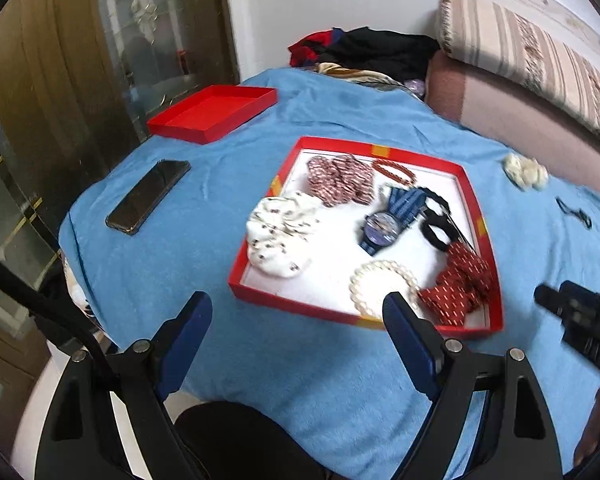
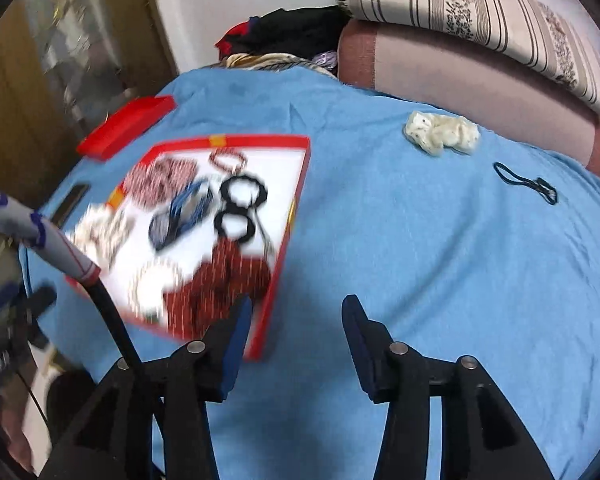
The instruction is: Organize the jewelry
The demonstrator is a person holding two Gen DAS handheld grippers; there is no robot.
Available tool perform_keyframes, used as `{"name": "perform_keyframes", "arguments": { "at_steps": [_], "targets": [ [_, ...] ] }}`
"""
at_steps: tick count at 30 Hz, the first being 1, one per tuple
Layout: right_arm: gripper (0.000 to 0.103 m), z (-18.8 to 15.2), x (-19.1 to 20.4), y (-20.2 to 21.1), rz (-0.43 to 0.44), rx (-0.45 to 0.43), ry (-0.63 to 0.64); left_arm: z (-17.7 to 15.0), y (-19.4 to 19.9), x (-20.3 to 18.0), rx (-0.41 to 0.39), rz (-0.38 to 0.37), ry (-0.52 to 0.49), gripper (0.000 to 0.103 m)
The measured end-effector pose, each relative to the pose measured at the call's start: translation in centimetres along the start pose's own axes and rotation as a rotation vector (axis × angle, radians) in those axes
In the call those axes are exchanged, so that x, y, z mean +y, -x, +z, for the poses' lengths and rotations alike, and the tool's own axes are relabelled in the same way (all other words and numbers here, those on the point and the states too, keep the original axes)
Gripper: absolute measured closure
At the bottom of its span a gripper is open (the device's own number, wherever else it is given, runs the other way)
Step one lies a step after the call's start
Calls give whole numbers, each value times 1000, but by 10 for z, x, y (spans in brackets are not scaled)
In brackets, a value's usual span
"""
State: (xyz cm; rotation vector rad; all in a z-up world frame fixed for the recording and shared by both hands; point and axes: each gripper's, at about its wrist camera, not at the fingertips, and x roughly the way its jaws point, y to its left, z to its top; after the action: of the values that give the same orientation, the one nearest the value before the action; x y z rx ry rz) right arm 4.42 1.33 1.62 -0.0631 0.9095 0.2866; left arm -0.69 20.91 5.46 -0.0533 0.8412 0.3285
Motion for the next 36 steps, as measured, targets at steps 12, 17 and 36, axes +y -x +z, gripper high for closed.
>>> {"name": "perform_keyframes", "arguments": {
  "at_steps": [12, 17, 36],
  "targets": [
    [42, -24, -4, 24, -2, -61, -6, -16, 37, -28, -22, 25, -36, 17],
    [42, -27, 1, 22, 6, -54, 0, -17, 43, -28, -38, 48, -29, 17],
    [38, -30, 16, 12, -15, -34, 36, -18, 33, -18, -20, 9, 11, 15]
  ]
}}
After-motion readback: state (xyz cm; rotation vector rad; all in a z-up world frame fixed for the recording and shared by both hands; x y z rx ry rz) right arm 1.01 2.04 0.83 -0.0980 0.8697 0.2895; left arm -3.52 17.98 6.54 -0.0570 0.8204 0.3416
